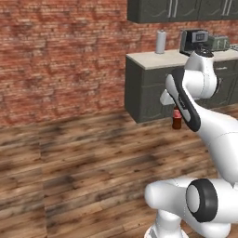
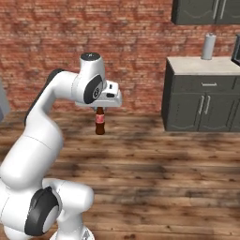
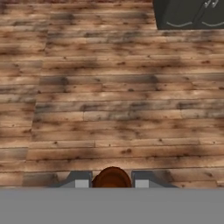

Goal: Place the large bottle from the dining counter next to the other large bottle outside the sink, and place the small bottle from the dining counter next to the other small bottle inside the sink.

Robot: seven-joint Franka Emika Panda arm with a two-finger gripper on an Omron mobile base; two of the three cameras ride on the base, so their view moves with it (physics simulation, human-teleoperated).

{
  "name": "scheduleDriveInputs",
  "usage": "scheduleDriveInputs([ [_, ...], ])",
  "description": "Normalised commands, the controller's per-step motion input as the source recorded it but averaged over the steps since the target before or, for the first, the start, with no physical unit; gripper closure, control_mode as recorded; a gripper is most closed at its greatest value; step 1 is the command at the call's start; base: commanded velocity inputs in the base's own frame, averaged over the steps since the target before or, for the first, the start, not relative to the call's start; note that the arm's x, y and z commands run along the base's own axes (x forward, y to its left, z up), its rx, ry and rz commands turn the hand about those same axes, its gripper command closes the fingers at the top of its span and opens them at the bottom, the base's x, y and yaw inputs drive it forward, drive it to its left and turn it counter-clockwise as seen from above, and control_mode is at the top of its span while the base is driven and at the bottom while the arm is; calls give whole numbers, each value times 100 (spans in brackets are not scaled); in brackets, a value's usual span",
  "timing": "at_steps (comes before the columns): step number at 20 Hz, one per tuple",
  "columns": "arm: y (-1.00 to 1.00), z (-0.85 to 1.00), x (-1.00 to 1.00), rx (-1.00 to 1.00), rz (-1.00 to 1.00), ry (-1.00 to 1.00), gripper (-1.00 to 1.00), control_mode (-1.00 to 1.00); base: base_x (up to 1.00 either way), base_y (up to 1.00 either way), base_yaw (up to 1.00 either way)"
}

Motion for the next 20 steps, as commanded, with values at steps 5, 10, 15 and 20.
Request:
scheduleDriveInputs([
  [5, 0, 0, 0, 0, 0, 0, 100, 100, -5, -1, -24],
  [10, 0, 0, 0, 0, 0, 0, 100, 100, 0, 0, -25],
  [15, 0, 0, 0, 0, 0, 0, 100, 100, 0, 0, -25],
  [20, 0, 0, 0, 0, 0, 0, 100, 100, 0, 0, -25],
])
